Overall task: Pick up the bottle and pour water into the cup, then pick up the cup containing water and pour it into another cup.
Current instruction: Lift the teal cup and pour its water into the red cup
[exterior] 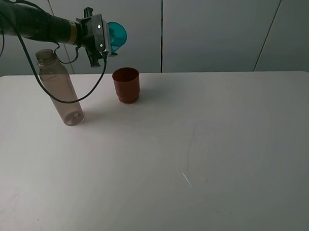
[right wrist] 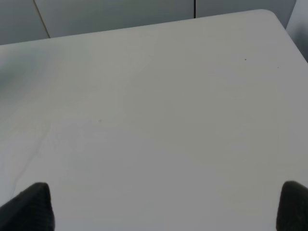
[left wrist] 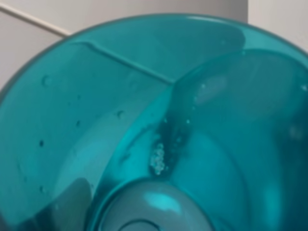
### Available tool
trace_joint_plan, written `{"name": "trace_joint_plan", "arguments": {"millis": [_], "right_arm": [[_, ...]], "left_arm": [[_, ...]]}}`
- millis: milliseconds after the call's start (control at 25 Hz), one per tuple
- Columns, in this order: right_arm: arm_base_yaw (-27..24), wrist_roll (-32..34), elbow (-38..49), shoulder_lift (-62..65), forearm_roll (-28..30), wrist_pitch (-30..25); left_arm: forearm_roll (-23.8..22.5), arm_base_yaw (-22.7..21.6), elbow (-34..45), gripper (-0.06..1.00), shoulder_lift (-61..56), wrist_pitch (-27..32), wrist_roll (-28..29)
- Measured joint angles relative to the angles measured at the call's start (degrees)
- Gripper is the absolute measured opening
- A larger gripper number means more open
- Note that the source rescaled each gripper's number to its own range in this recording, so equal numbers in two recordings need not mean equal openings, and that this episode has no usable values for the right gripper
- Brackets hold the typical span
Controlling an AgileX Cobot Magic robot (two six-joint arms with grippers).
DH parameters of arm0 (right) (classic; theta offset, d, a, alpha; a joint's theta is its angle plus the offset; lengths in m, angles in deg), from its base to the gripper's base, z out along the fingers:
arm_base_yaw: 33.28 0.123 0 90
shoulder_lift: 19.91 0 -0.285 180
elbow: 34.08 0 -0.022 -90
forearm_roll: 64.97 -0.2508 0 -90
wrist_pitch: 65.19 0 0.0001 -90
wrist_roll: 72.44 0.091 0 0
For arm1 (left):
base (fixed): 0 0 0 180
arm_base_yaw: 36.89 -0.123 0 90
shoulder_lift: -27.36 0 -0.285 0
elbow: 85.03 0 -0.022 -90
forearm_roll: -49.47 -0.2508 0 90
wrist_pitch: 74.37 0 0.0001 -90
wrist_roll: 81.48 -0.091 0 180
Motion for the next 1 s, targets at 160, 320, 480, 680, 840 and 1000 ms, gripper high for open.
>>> {"name": "trace_joint_plan", "arguments": {"millis": [160,320,480,680,840,1000], "right_arm": [[0.0,0.0,0.0,0.0,0.0,0.0],[0.0,0.0,0.0,0.0,0.0,0.0],[0.0,0.0,0.0,0.0,0.0,0.0],[0.0,0.1,0.0,0.0,0.0,0.0],[0.0,0.1,0.0,0.0,0.0,0.0],[0.0,0.1,0.0,0.0,0.0,0.0]], "left_arm": [[0.0,0.0,0.0,0.14,0.0,0.6,-1.1],[0.0,0.0,0.0,0.14,0.0,-0.5,-2.2],[0.0,0.2,-0.4,0.14,0.0,-1.3,-2.3],[0.0,0.2,-0.6,0.14,0.0,-1.5,-2.8],[0.0,0.2,-0.6,0.14,0.0,-0.9,-5.1],[0.0,0.2,-0.6,0.14,0.0,-0.7,-5.9]]}}
